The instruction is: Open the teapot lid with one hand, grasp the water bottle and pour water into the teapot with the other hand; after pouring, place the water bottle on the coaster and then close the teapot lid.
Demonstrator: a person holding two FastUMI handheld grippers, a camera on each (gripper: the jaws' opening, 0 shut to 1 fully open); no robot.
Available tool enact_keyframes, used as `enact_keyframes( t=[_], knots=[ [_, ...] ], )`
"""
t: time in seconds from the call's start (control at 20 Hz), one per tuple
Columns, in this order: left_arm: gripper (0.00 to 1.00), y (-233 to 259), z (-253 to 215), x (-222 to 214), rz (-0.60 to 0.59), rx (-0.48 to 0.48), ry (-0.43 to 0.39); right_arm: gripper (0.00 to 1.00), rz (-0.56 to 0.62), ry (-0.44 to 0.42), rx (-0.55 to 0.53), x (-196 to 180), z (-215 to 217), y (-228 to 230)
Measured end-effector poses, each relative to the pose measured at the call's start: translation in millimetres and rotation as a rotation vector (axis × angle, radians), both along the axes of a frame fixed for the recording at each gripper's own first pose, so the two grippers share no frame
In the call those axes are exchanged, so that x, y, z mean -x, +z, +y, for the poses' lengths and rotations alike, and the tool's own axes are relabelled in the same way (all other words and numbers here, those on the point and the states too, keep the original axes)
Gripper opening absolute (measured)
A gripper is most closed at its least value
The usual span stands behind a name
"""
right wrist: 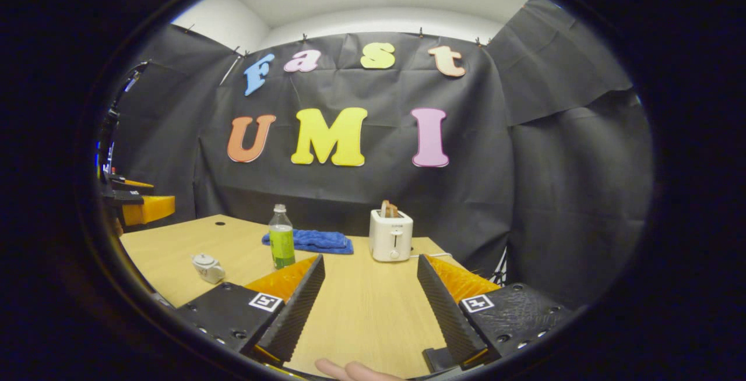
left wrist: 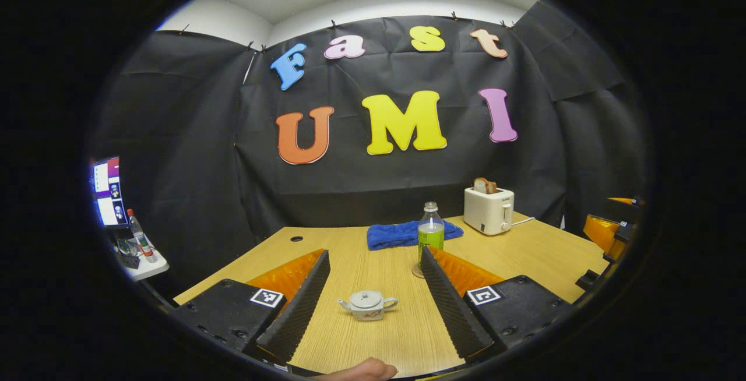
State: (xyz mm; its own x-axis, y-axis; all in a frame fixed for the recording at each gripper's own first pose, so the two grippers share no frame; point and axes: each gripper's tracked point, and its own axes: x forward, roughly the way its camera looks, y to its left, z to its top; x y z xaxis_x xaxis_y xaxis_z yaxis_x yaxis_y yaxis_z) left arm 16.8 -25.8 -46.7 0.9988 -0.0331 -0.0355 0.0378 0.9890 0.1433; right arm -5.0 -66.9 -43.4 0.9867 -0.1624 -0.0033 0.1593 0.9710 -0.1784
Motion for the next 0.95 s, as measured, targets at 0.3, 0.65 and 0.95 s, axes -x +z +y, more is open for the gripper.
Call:
enact_keyframes(
  t=[0.3, 0.65, 0.95],
  knots=[
    [0.98, 1, -3, -2, -0.017, -0.005, -0.002, 0.98, 0.021, -0.019, -0.025, -8, -6, -9],
    [0.98, 7, -3, -3, -0.044, -0.008, -0.008, 0.98, 0.04, -0.006, -0.04, -10, -4, -16],
    [0.98, 8, 3, -3, -0.045, 0.009, 0.007, 0.97, 0.049, 0.0, -0.042, -12, -5, -18]
  ],
)
